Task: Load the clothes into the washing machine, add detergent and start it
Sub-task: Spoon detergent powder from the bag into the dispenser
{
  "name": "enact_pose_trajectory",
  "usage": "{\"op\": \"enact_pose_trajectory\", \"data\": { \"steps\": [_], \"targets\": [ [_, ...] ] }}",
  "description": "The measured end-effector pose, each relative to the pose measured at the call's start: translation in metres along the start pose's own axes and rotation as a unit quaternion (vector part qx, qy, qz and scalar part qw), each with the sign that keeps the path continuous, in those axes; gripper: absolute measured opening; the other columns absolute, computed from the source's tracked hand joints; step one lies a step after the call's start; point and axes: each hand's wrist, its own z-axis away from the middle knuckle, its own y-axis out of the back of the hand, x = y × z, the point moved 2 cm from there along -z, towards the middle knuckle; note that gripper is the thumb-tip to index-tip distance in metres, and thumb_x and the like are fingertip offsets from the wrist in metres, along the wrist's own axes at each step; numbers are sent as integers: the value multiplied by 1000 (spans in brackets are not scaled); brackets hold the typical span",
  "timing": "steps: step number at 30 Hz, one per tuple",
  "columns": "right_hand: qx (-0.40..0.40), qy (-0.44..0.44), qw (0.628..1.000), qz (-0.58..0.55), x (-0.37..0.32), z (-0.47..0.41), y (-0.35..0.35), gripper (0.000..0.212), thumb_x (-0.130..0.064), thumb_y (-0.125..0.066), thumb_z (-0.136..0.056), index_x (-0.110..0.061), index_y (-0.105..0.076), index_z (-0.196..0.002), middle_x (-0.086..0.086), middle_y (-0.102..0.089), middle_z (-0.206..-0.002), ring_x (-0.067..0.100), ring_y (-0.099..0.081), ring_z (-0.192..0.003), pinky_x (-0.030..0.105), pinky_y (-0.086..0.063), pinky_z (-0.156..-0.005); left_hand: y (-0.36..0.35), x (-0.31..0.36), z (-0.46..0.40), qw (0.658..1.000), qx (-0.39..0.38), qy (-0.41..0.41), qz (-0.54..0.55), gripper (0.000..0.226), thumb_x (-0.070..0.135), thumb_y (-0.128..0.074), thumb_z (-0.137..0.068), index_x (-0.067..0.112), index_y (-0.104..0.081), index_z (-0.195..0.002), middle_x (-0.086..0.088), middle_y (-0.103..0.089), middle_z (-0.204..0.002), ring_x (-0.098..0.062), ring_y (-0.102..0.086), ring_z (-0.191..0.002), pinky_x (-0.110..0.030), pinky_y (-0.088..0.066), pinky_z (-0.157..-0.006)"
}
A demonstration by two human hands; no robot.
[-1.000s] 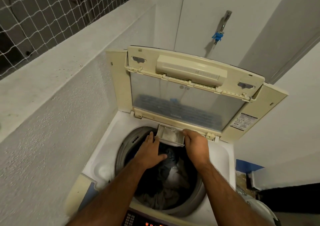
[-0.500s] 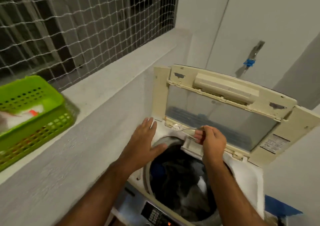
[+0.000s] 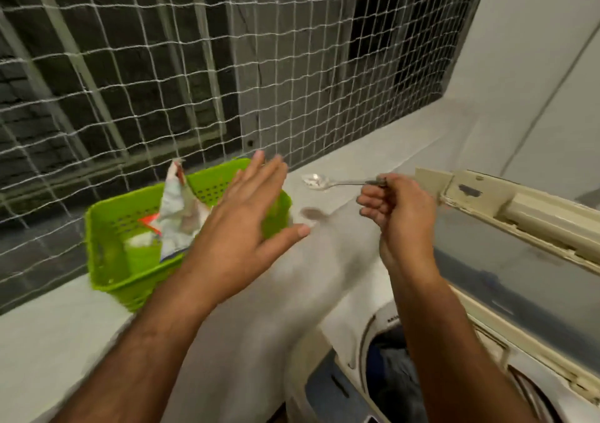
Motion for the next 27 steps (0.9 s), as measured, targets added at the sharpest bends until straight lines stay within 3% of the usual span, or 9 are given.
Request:
{"op": "enact_pose_trajectory", "data": {
  "steps": [4, 6, 11, 16, 20, 24, 27],
  "targets": [
    [-87, -20, 993, 79, 12, 6, -52, 17, -4, -48, -94, -10, -58, -81, 6, -65, -58, 17, -62, -51, 21, -44, -42, 23, -45, 12, 998, -10, 34, -59, 91, 66, -44, -77, 10, -33, -147, -2, -25, -155, -20, -12, -147, -21, 5, -117],
    [-120, -31, 983, 134, 21, 8, -67, 17, -4, -51, -92, -10, -58, -78, 8, -66, -59, 17, -62, -50, 22, -42, -43, 26, -62, 18, 996, -33, 47, -67, 96, 70, -43, -73, 9, -35, -147, -7, -27, -156, -19, -11, -147, -31, -4, -118],
    [-155, -38, 956, 247, 38, 10, -89, 15, -6, -57, -89, -6, -60, -75, 8, -68, -59, 15, -58, -45, 21, -37, -42, 26, -84, 26, 993, -59, 51, -84, 99, 72, -37, -69, 11, -34, -147, -8, -26, -156, -14, -6, -144, -30, -5, -116],
    [-178, -14, 929, 323, 39, 11, -100, 17, -4, -58, -88, -2, -61, -72, 14, -69, -64, 13, -48, -36, 15, -34, -35, 24, -91, 25, 993, -72, 61, -67, 101, 71, -33, -66, 12, -31, -148, -8, -25, -157, -23, -11, -147, -31, -6, -116],
    [-216, -10, 901, 377, 39, 7, -100, 24, -6, -62, -87, -7, -60, -63, 14, -72, -67, 15, -46, -38, 16, -34, -35, 23, -91, 22, 993, -83, 63, -54, 97, 67, -43, -70, 14, -26, -150, -5, -19, -159, -19, -5, -148, -25, 0, -114],
    [-193, 52, 879, 433, 44, -3, -94, 23, -16, -75, -80, -12, -67, -59, 2, -65, -58, 10, -48, -46, 24, -39, -47, 21, -92, 20, 992, -91, 64, -51, 105, 74, -30, -63, 17, -22, -151, -2, -16, -160, -17, -3, -149, -23, 1, -113],
    [-177, 78, 873, 447, 45, -9, -89, 18, -17, -80, -75, -12, -72, -61, 8, -69, -65, 13, -55, -60, 35, -49, -64, 20, -92, 19, 992, -96, 69, -46, 103, 73, -34, -66, 18, -21, -151, -1, -14, -160, -16, -1, -149, -23, 1, -113]
  ]
}}
